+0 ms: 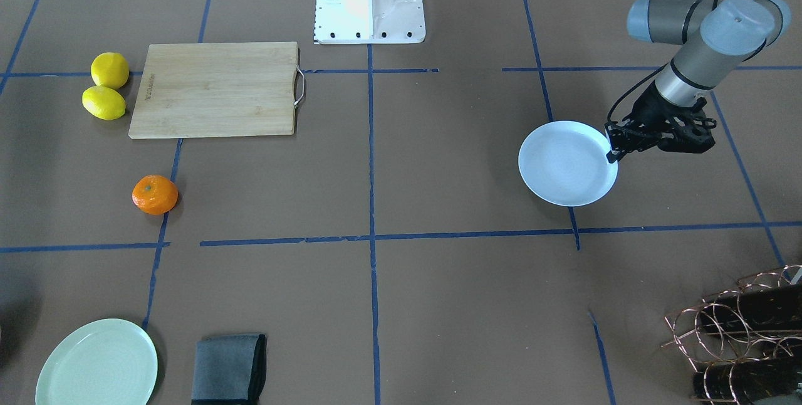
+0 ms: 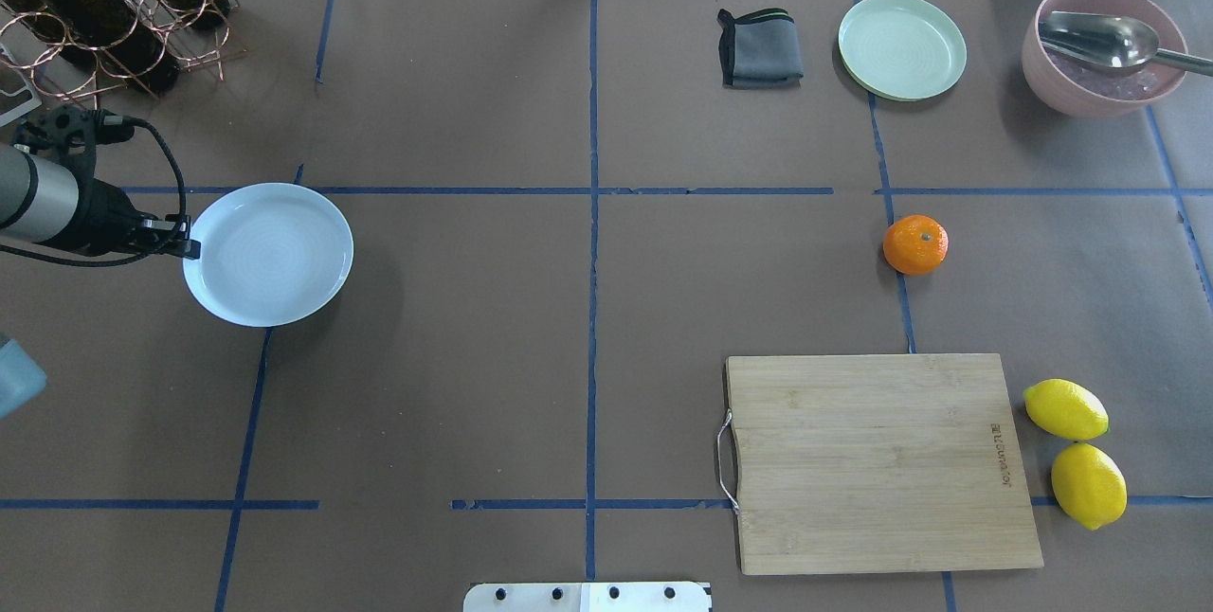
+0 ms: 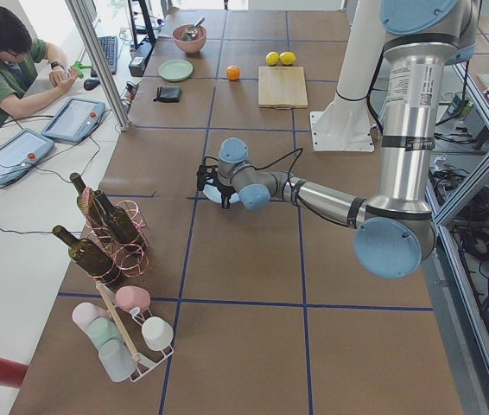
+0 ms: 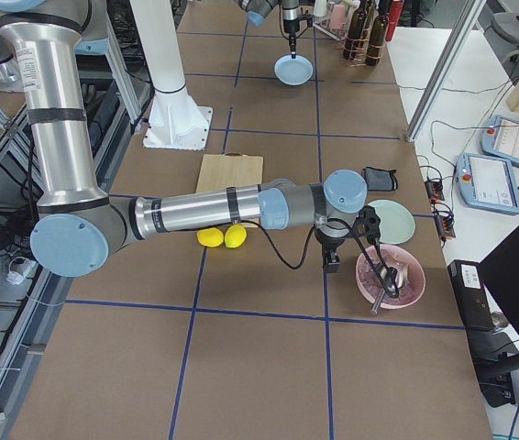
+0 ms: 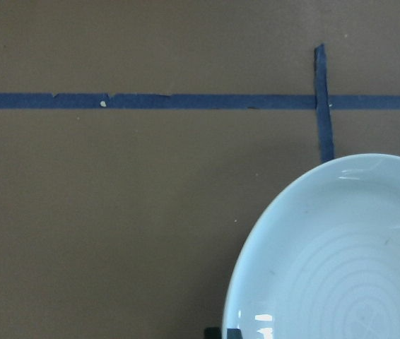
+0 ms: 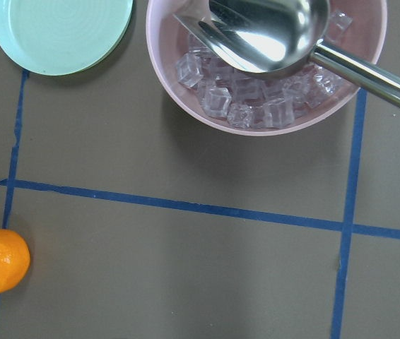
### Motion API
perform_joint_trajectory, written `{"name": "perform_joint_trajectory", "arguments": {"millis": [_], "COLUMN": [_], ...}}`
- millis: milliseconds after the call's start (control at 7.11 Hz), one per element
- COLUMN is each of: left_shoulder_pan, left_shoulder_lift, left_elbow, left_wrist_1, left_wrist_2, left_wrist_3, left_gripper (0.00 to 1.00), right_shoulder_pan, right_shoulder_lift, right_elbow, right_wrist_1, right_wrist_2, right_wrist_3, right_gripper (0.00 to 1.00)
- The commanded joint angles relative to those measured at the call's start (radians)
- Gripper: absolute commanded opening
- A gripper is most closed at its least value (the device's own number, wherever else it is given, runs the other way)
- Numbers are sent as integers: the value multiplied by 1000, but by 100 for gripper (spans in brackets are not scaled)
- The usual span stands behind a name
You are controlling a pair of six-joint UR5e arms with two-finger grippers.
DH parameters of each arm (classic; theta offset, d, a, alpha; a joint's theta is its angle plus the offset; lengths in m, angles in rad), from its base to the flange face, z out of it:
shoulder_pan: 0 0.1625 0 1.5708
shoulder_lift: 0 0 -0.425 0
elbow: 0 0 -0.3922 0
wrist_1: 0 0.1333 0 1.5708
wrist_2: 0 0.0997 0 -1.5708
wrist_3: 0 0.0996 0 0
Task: Pick orange to plate
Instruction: 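Slide the plate to table center with left gripper while right gripper nears orange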
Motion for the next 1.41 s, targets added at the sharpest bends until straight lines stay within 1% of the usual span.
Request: {"name": "perform_joint_trajectory", "arguments": {"millis": [0, 141, 422, 562, 703, 844, 984, 1125, 1266], "left_shoulder_pan": [-42, -41, -3, 58, 133, 215, 302, 354, 417], "left_shoulder_lift": [-192, -278, -369, -398, -445, -496, -531, -553, -588], "left_elbow": [-68, -70, -71, -81, -75, -64, -56, -55, -49], "left_wrist_1": [275, 366, 372, 369, 367, 367, 366, 360, 359], "left_wrist_2": [-55, -56, -55, -47, -38, 38, 118, 164, 236], "left_wrist_3": [-3, -21, -275, -391, -514, -625, -720, -797, -867], "left_gripper": [0, 0, 0, 0, 0, 0, 0, 0, 0], "right_shoulder_pan": [-65, -101, -226, -310, -387, -433, -473, -525, -543], "right_shoulder_lift": [17, 18, 17, 17, 18, 29, 53, 56, 76], "right_elbow": [32, 40, 40, 40, 39, 40, 42, 55, 57], "right_wrist_1": [9, 52, 232, 324, 392, 432, 439, 440, 439], "right_wrist_2": [-9, -12, -100, -166, -220, -243, -268, -309, -329], "right_wrist_3": [101, 178, 422, 548, 668, 737, 805, 838, 845], "right_gripper": [100, 100, 100, 100, 100, 100, 100, 100, 100]}}
